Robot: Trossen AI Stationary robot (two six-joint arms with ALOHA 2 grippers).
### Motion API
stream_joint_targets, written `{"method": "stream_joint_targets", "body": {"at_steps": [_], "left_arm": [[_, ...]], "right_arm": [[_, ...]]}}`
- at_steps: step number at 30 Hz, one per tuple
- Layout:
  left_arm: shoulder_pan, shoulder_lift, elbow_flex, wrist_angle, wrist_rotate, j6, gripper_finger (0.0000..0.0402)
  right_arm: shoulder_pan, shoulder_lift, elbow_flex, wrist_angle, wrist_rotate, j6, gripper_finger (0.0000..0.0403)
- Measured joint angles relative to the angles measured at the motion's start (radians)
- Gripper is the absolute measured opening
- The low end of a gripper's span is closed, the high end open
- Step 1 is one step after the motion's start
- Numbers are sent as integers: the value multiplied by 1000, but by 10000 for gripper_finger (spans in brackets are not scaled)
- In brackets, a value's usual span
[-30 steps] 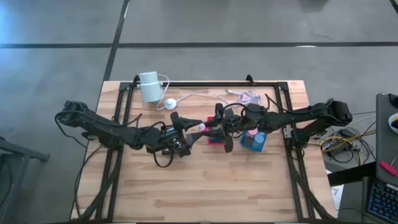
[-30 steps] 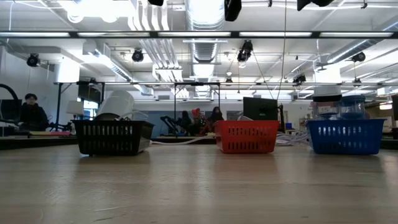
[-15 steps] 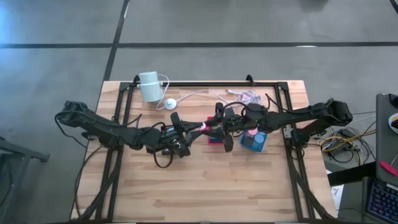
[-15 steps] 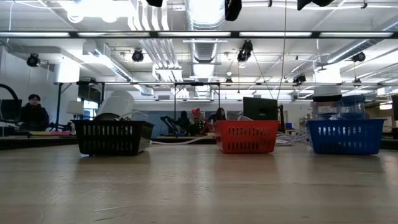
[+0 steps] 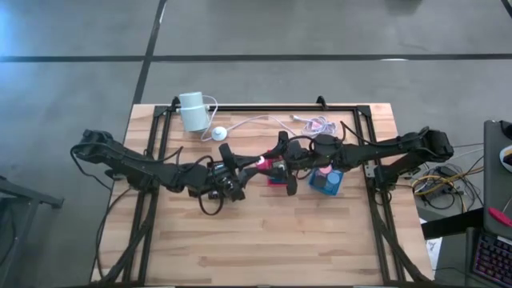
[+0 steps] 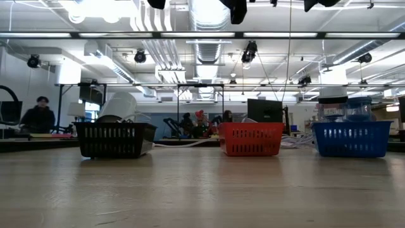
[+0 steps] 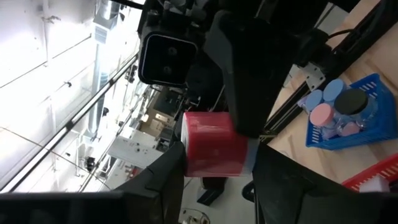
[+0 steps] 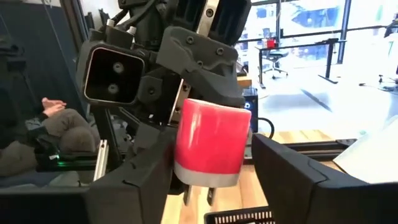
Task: Pick & Place Office items
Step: Put the red charger adapter into the black bin
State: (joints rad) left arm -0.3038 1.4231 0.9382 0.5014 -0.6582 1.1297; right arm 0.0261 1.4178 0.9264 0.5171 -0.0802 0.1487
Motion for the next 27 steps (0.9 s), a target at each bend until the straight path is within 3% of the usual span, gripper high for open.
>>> {"method": "stream_joint_targets", "body": {"at_steps": [9,18,27], "left_arm": [[0,0,-9,-1,2,-11,161],[-1,-29,-10,-23,-53,-76,162],[-2,-190,-10,-349,4,-367,162]], "right_arm": [[0,-3,0,-16,4,-33,251],[-1,-66,-13,-49,4,-118,261],[-1,-268,-174,-50,4,-186,246]]}}
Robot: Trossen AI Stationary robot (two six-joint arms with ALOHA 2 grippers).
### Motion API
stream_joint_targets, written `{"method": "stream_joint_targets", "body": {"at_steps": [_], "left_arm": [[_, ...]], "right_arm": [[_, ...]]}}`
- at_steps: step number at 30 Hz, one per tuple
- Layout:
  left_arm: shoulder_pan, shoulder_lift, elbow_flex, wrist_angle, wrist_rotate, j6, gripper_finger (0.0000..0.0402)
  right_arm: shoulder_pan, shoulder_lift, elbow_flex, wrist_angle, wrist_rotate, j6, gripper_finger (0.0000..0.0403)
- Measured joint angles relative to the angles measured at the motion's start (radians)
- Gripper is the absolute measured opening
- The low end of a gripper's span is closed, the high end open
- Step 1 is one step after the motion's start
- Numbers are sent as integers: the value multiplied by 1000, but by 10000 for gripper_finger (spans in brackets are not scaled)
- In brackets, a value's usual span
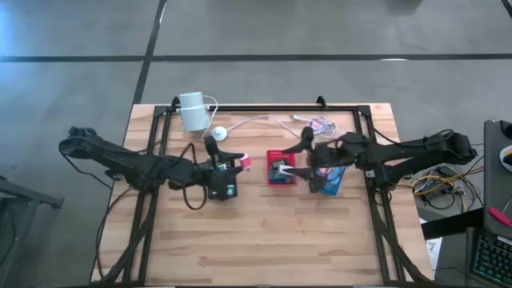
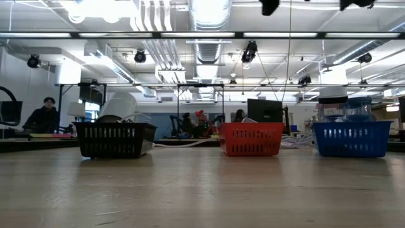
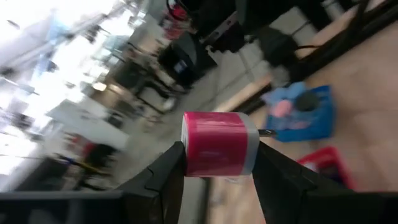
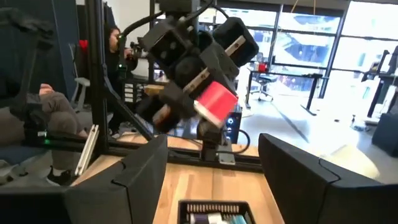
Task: Pick & Place Office items
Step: Put the red charger adapter into the black bin
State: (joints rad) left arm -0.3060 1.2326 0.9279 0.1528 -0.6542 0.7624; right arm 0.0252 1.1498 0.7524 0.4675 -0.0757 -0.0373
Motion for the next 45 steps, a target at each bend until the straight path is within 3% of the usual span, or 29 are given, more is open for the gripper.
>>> {"method": "stream_joint_targets", "body": {"at_steps": [7,11,16,24,28,32,38,45], "left_arm": [[-1,-136,-3,-288,120,-294,162],[-2,-215,-62,-297,205,-394,162],[-3,-328,-218,-211,228,-490,162],[-4,-510,-562,148,255,-540,162],[-1,-583,-712,326,254,-536,157],[1,-650,-809,366,254,-561,157],[2,-740,-893,323,254,-598,157],[3,-823,-899,131,254,-626,161]], "right_arm": [[1,-185,-177,-1,5,-24,205],[1,-298,-283,2,26,-24,161],[0,-427,-406,-1,30,-15,98],[1,-573,-570,66,74,0,14],[0,-610,-622,130,80,3,12],[0,-627,-657,129,80,-7,13],[0,-627,-685,141,85,-11,13],[1,-627,-709,151,107,-44,13]]}}
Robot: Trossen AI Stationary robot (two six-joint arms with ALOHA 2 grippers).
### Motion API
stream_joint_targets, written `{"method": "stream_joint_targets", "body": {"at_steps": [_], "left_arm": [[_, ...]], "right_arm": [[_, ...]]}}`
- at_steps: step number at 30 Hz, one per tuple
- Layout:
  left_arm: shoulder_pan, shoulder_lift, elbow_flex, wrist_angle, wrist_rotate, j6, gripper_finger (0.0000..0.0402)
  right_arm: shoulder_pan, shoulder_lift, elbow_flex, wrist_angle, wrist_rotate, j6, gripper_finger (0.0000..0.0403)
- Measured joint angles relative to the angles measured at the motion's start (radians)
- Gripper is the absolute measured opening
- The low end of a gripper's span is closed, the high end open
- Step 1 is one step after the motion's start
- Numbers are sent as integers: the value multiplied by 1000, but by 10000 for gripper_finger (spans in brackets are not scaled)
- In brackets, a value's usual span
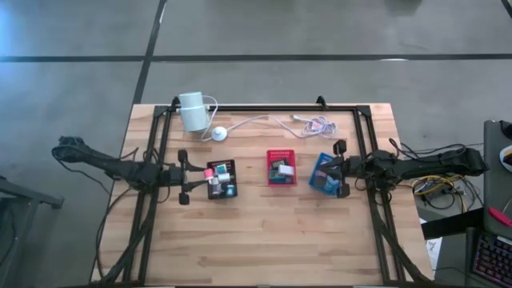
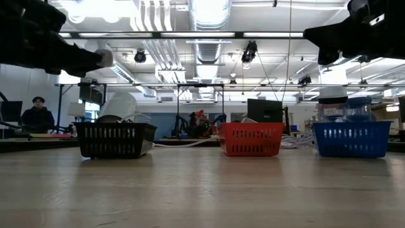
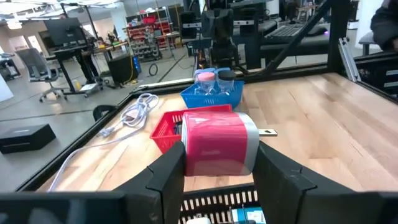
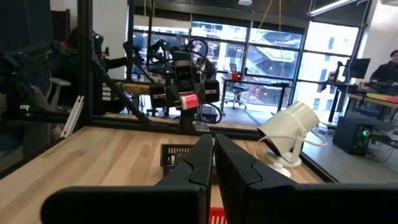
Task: Pick & Place Office items
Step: Put the red charger adapter into the black bin
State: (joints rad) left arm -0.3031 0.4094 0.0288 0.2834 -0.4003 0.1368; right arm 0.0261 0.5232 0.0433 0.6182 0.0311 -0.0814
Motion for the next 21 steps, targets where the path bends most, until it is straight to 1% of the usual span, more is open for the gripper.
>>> {"method": "stream_joint_targets", "body": {"at_steps": [11,21], "left_arm": [[0,-59,-23,-89,-1,0,158],[0,-70,-23,-90,-2,-12,159]], "right_arm": [[0,0,0,1,-1,16,13],[0,1,0,1,-2,29,13]]}}
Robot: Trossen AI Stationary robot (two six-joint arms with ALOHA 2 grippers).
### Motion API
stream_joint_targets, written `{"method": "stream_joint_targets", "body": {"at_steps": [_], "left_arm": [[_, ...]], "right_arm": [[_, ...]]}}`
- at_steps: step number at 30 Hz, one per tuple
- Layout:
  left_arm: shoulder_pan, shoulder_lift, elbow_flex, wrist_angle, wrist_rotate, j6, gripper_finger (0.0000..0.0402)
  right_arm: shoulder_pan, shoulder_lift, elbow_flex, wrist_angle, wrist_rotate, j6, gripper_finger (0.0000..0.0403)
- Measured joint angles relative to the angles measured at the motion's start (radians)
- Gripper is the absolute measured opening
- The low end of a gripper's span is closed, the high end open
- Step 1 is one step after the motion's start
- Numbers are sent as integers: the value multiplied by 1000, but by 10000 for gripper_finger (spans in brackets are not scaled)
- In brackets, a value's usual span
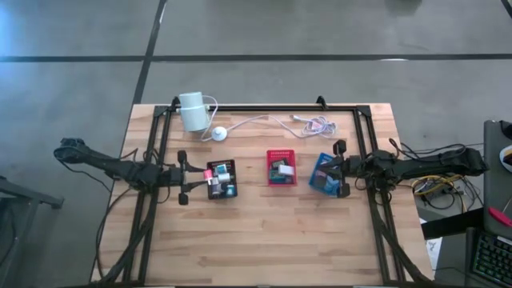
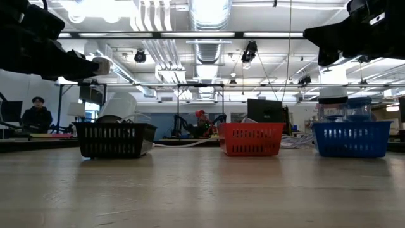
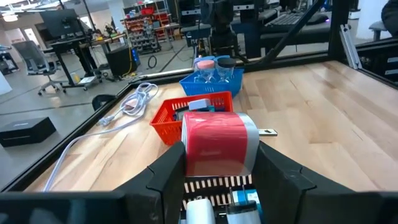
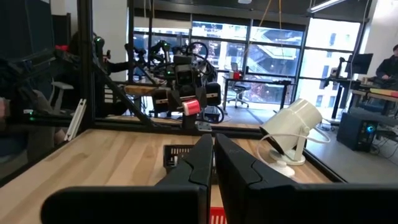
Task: Pick & Place Office items
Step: Put the red charger adapter into the black bin
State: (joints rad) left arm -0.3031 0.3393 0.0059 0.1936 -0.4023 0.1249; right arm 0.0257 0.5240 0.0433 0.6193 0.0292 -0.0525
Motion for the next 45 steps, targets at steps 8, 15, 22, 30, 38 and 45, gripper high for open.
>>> {"method": "stream_joint_targets", "body": {"at_steps": [8,15,22,30,38,45], "left_arm": [[1,9,46,0,-51,-69,157],[2,68,233,-234,-106,-193,157],[31,219,447,-545,-116,-329,157],[78,413,597,-732,18,-378,157],[174,550,615,-785,180,-356,157],[246,649,615,-779,287,-327,157]], "right_arm": [[0,0,0,0,0,-4,13],[0,1,0,0,-1,-7,13],[0,0,0,0,-2,-7,13],[0,1,0,0,-2,-3,13],[0,1,0,0,-2,0,13],[0,1,0,0,-1,0,13]]}}
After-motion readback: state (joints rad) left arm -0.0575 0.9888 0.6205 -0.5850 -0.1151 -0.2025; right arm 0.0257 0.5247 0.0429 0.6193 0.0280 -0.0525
